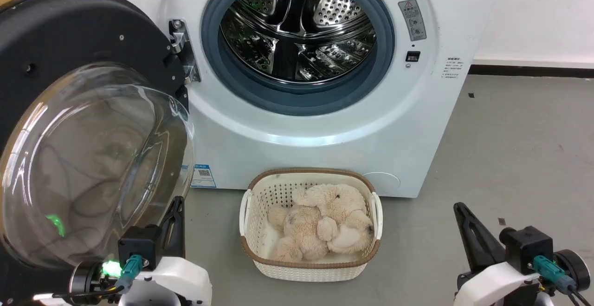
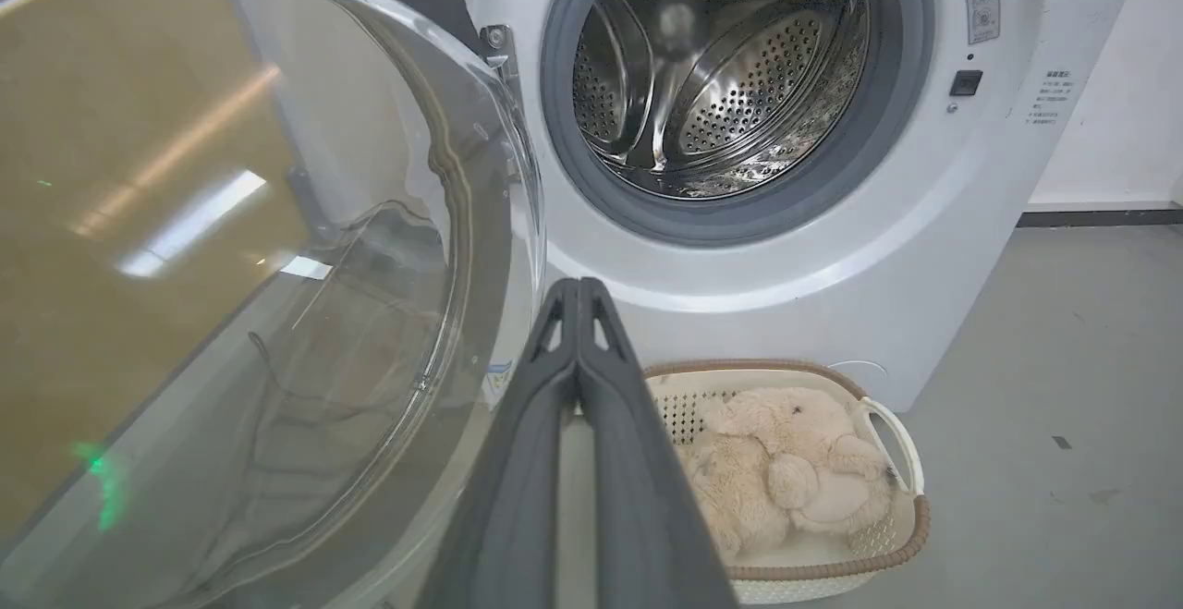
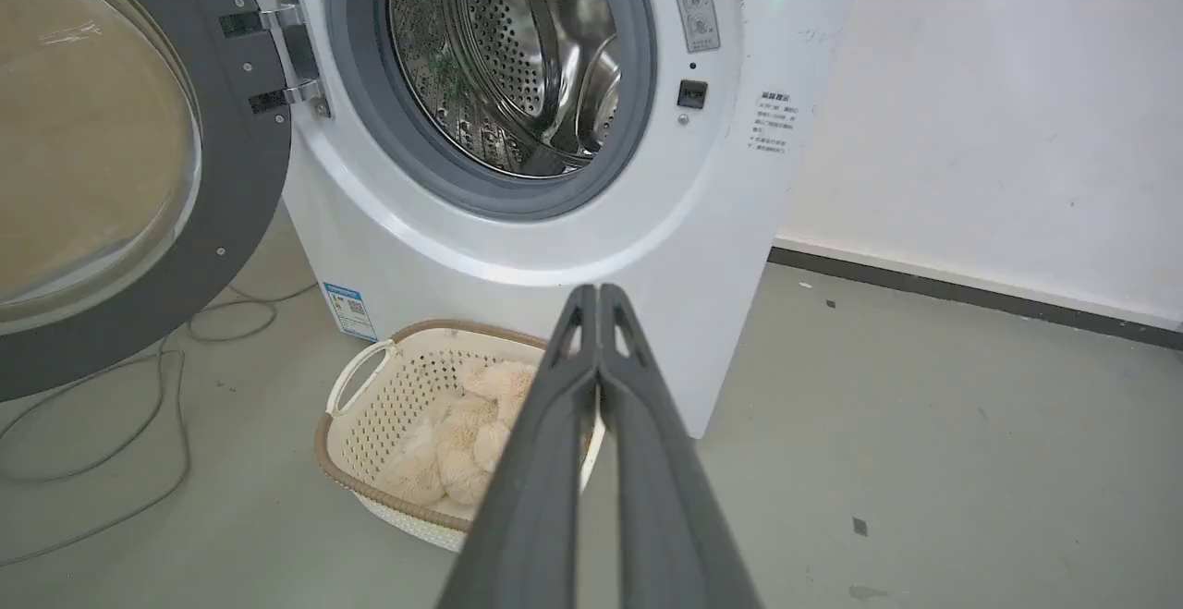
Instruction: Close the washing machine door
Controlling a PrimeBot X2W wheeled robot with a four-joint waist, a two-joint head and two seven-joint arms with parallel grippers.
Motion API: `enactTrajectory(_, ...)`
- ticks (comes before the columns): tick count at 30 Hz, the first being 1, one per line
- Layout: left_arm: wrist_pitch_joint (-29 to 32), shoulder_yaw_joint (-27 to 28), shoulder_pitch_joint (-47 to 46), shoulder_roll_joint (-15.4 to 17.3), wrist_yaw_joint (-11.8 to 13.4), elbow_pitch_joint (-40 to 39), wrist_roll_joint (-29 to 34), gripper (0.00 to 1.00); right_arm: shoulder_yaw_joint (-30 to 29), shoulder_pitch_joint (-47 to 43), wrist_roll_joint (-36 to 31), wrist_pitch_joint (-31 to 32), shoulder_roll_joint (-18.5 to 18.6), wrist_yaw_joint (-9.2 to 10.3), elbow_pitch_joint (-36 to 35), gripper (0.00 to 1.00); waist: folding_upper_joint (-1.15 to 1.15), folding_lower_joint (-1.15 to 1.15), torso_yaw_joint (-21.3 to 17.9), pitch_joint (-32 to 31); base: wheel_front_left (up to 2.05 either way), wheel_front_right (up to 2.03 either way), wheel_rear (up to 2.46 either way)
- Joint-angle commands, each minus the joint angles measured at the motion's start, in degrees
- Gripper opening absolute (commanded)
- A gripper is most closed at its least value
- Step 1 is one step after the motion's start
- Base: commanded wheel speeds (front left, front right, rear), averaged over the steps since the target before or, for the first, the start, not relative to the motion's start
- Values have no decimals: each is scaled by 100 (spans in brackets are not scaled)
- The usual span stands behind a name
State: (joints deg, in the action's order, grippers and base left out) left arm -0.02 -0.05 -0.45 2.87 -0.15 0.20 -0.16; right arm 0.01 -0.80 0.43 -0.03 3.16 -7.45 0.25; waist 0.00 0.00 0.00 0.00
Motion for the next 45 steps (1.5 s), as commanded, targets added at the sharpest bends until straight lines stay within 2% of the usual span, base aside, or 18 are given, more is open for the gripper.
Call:
enactTrajectory(1,2,5,45,0,15,-20,16,0,-1,80,-43,3,-28,-3,-25,0,0,0,0,0,0,0,0)
enactTrajectory(9,2,5,45,0,15,-20,16,0,-1,80,-43,3,-28,-3,-25,0,0,0,0,0,0,0,0)
enactTrajectory(10,0,2,0,0,0,0,0,100,1,0,0,0,0,0,0,100,0,0,0,0,0,0,0)
enactTrajectory(30,-222,-102,24,12,76,72,2,100,25,-65,172,-221,-3,-1,32,100,0,0,89,-5,0,0,0)
enactTrajectory(45,-401,-180,55,45,158,100,-9,100,99,-131,325,-401,-7,-1,49,100,0,0,467,-42,0,0,0)
